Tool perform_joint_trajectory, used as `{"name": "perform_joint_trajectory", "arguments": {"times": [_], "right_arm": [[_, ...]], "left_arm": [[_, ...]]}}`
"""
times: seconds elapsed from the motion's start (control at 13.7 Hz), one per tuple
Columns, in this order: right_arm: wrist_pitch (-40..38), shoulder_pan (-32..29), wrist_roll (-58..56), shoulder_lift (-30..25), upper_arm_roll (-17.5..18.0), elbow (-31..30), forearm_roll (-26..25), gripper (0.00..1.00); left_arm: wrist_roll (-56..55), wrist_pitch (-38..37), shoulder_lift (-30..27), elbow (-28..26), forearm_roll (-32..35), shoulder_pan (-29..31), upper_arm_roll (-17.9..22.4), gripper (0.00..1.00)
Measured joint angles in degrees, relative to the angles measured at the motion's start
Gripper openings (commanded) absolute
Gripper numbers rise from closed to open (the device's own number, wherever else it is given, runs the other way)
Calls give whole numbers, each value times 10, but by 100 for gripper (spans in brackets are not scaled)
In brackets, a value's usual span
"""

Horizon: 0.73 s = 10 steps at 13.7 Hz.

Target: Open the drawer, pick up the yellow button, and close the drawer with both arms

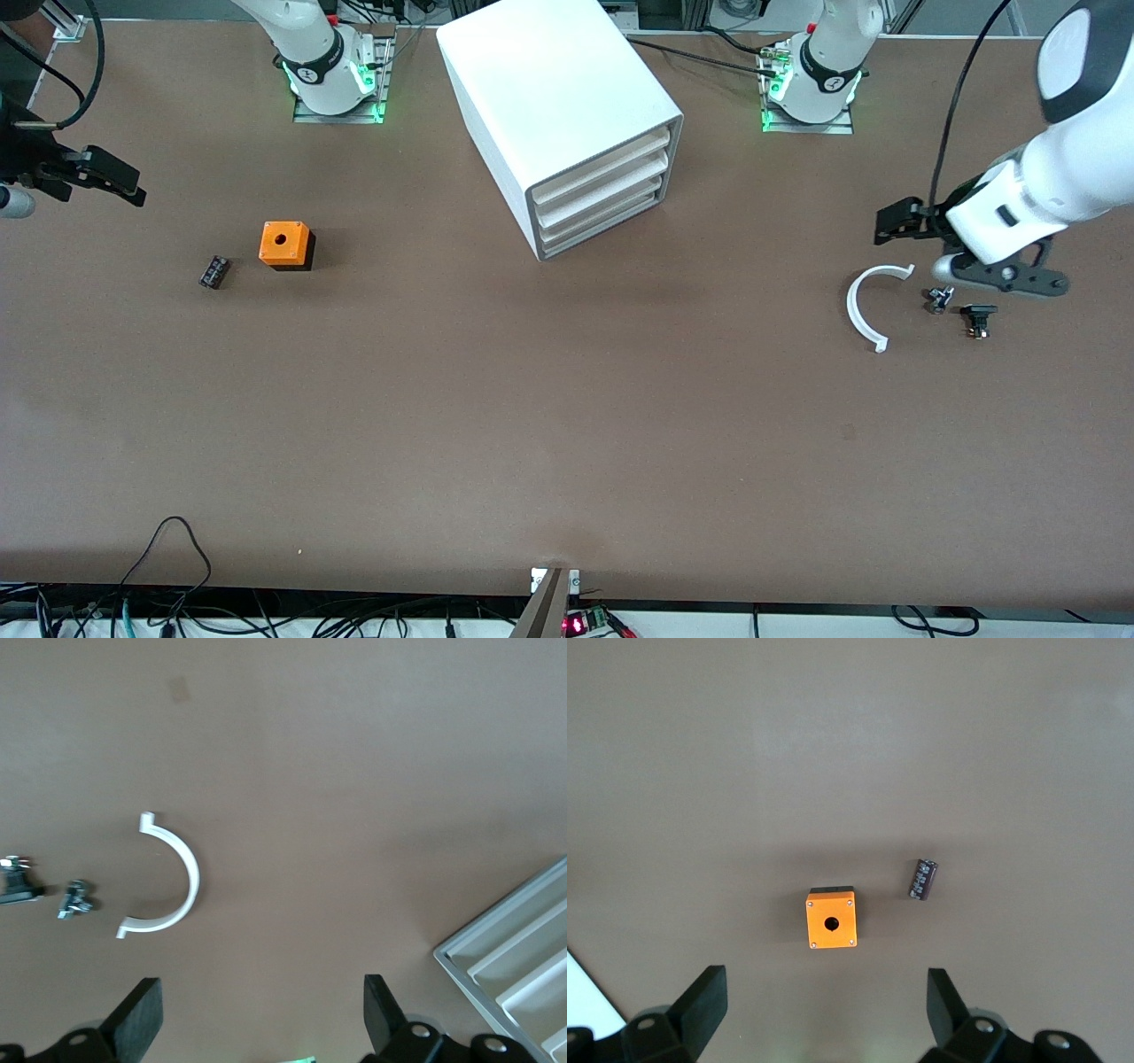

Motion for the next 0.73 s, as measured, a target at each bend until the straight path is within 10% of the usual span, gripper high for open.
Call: {"name": "perform_joint_trajectory", "arguments": {"times": [0.73], "right_arm": [[5,7,-2,59,4,23,8,100]], "left_arm": [[82,-7,65,-81,-277,18,6,100]]}}
